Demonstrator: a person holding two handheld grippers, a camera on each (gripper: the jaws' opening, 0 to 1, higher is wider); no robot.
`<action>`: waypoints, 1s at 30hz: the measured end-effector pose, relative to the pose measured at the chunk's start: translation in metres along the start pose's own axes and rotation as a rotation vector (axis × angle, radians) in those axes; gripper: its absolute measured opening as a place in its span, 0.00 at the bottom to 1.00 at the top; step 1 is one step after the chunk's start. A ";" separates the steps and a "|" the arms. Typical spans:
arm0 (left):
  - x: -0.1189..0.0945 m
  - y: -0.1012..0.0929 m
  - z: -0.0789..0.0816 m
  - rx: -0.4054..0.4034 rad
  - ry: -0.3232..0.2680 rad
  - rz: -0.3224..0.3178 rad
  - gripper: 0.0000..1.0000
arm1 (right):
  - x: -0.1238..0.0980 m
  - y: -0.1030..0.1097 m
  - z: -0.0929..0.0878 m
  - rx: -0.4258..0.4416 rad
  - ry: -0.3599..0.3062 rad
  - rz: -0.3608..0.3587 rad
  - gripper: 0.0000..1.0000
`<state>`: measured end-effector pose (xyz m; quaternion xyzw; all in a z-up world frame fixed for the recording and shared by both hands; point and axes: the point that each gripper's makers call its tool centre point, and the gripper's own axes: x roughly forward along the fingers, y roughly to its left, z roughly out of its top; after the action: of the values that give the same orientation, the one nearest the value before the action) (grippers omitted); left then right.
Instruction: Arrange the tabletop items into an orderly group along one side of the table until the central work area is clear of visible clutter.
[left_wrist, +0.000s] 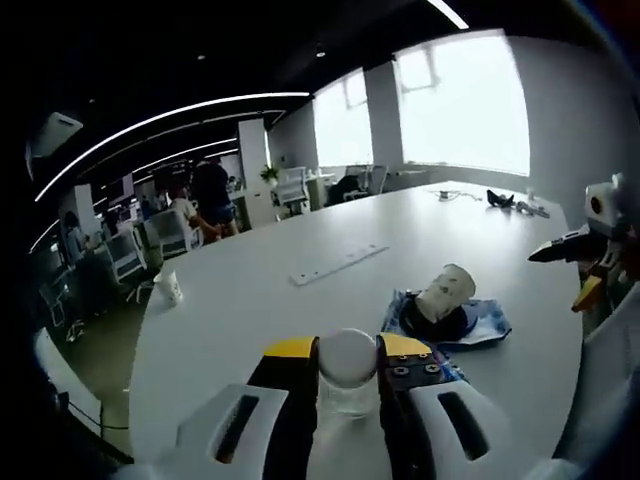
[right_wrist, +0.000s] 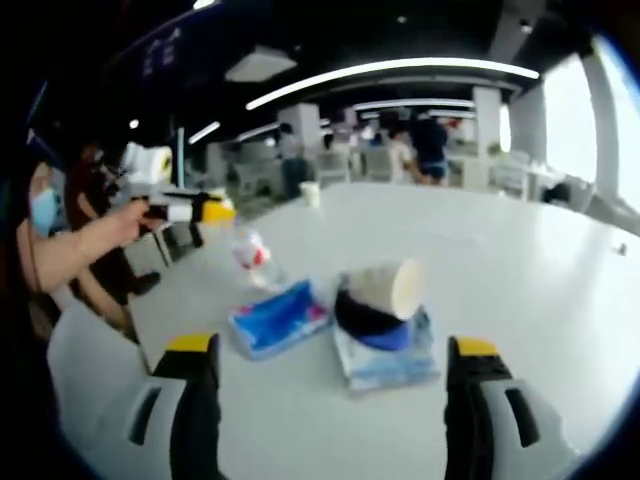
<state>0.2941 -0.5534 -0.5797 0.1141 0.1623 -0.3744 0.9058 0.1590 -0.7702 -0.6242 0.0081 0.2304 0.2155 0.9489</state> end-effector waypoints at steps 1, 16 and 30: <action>0.001 0.000 0.000 0.001 0.010 -0.015 0.21 | 0.000 0.000 0.000 -0.001 0.002 0.000 0.91; 0.012 -0.006 0.004 0.089 0.033 -0.193 0.21 | -0.004 -0.006 -0.003 -0.003 0.008 -0.008 0.91; 0.021 0.000 0.004 0.058 0.007 -0.211 0.23 | -0.005 -0.003 -0.005 -0.005 0.016 -0.017 0.91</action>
<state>0.3090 -0.5676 -0.5835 0.1238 0.1658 -0.4719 0.8570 0.1535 -0.7757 -0.6270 0.0022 0.2377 0.2078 0.9489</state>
